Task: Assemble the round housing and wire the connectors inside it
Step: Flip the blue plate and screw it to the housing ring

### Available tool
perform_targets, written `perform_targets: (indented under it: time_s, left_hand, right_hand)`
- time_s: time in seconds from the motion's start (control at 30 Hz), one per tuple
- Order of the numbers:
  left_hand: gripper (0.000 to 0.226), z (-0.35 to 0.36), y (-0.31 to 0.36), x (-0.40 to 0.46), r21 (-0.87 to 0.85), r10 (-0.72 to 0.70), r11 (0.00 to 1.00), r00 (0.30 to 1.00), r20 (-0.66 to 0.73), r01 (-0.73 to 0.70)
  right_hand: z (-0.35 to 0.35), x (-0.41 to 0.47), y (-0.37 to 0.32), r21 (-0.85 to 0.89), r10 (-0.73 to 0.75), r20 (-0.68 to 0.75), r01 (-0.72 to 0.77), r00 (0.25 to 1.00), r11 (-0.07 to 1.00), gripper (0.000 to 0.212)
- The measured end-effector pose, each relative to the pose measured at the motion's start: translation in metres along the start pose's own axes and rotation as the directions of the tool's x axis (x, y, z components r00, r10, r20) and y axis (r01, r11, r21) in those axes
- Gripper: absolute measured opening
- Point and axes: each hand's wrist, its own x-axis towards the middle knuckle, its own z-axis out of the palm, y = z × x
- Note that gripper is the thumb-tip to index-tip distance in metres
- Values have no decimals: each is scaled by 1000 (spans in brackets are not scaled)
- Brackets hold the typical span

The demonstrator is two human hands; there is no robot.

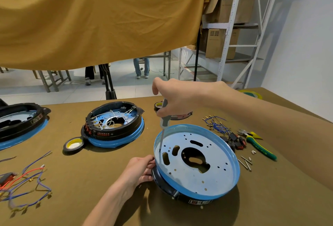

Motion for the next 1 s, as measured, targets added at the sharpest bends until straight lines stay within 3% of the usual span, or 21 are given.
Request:
perform_targets:
  time_s: [0.13, 0.23, 0.4, 0.6, 0.73, 0.87, 1.0]
  left_hand:
    - [30, 4, 2, -8, -111, 20, 994, 996, 85, -11]
    - [44, 3, 5, -11, -137, 40, 990, 991, 128, -22]
    - [72, -1, 10, -8, -136, -22, 989, 972, 235, 56]
    - [69, 1, 9, -11, -120, 43, 993, 977, 208, -18]
    - [68, 2, 9, -14, -143, 63, 989, 978, 201, -35]
    - [73, 3, 9, -15, -209, 65, 977, 983, 173, -28]
    - [79, 4, 9, -15, -298, 37, 954, 991, 131, 4]
  right_hand:
    - [-2, 0, 6, 94, 19, 36, -22, 999, 995, 48]
    - [-3, -1, 11, 107, 23, 60, -29, 998, 994, 46]
    - [5, 1, 7, -19, 13, -23, -13, 1000, 1000, 33]
    - [0, 2, 2, 16, -30, 66, 29, 997, 999, 31]
    - [6, 7, 1, 5, -20, -24, 21, 1000, 1000, 29]
    - [-5, 3, 1, 88, -9, 49, 4, 999, 996, 37]
    - [-7, 0, 2, 94, -4, -23, 6, 1000, 996, 34]
